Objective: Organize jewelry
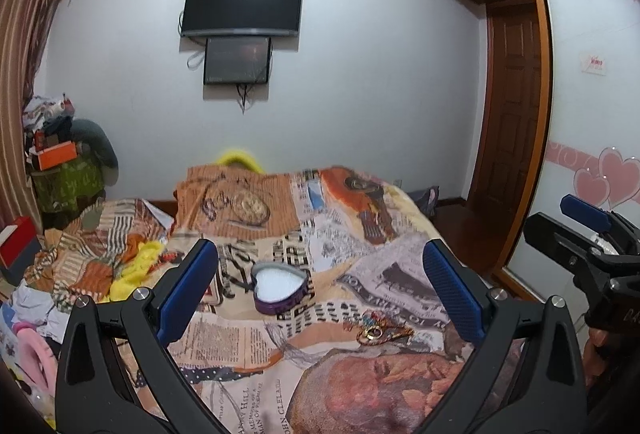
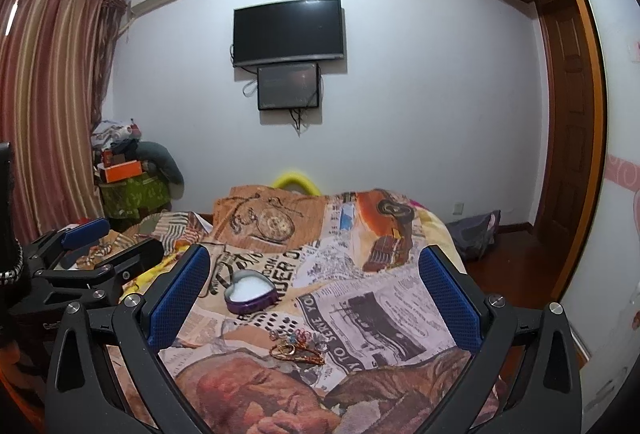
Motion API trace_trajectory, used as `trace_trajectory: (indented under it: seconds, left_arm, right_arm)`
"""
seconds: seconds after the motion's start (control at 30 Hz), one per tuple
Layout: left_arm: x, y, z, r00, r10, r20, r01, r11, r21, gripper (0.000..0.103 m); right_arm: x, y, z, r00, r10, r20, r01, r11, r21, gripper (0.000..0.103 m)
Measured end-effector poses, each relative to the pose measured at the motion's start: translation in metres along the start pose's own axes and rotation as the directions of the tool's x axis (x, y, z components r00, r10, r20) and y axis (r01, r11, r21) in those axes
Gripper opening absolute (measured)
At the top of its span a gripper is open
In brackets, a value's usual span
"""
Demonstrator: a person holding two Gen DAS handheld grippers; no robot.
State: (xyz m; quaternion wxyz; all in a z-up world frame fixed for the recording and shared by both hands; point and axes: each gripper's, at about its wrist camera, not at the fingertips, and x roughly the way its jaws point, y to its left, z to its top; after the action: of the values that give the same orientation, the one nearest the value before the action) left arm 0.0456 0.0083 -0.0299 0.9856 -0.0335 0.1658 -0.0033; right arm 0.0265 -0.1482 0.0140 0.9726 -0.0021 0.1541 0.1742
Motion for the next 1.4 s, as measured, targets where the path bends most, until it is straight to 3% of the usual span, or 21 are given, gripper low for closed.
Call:
trace_trajectory:
  seconds: [0.17, 0.3, 0.4, 0.57, 0.73, 0.83, 0.9, 1.1, 1.2, 1.4]
  left_arm:
    - [0.035, 0.004, -0.016, 0.993, -0.004, -0.12, 0.003, 1.0, -0.011, 0.103]
    - [0.065, 0.011, -0.033, 0.976, 0.007, -0.215, -0.012, 1.0, -0.023, 0.103]
    - [0.085, 0.016, -0.048, 0.959, -0.005, -0.284, -0.013, 0.998, -0.059, 0.103]
    - [0.12, 0.024, -0.074, 0.912, -0.01, -0.411, -0.029, 0.996, -0.089, 0.103]
    - [0.144, 0.018, -0.086, 0.881, 0.026, -0.473, -0.042, 0.999, -0.022, 0.103]
    - [0.154, 0.014, -0.086, 0.871, -0.017, -0.49, 0.011, 1.0, -0.015, 0.103]
    - [0.163, 0.011, -0.087, 0.855, -0.052, -0.515, 0.053, 0.999, -0.012, 0.103]
    - [0.187, 0.003, -0.091, 0.799, -0.128, -0.587, 0.14, 0.99, -0.025, 0.076]
    - [0.194, 0.0, -0.094, 0.778, -0.155, -0.609, 0.171, 0.985, -0.032, 0.062]
    - [0.195, -0.007, -0.091, 0.789, -0.14, -0.598, 0.184, 0.983, 0.012, 0.045]
  right_arm:
    - [0.026, -0.017, -0.017, 0.996, -0.02, -0.086, 0.022, 1.0, 0.018, 0.103]
    - [0.055, -0.03, -0.038, 0.979, -0.047, -0.199, 0.052, 0.998, 0.02, 0.103]
    - [0.071, -0.039, -0.053, 0.96, -0.061, -0.272, 0.069, 0.997, 0.02, 0.103]
    - [0.091, -0.05, -0.076, 0.924, -0.056, -0.377, 0.073, 0.997, 0.029, 0.103]
    - [0.112, -0.06, -0.085, 0.896, -0.008, -0.443, 0.025, 0.999, 0.033, 0.087]
    - [0.128, -0.064, -0.087, 0.878, 0.055, -0.476, -0.035, 0.998, 0.051, 0.074]
    - [0.137, -0.063, -0.088, 0.862, 0.099, -0.497, -0.08, 0.995, 0.059, 0.067]
    - [0.16, -0.057, -0.097, 0.802, 0.211, -0.559, -0.196, 0.977, 0.088, 0.046]
    - [0.166, -0.052, -0.1, 0.779, 0.246, -0.577, -0.235, 0.967, 0.095, 0.041]
    - [0.168, -0.045, -0.101, 0.77, 0.255, -0.585, -0.268, 0.961, 0.066, 0.037]
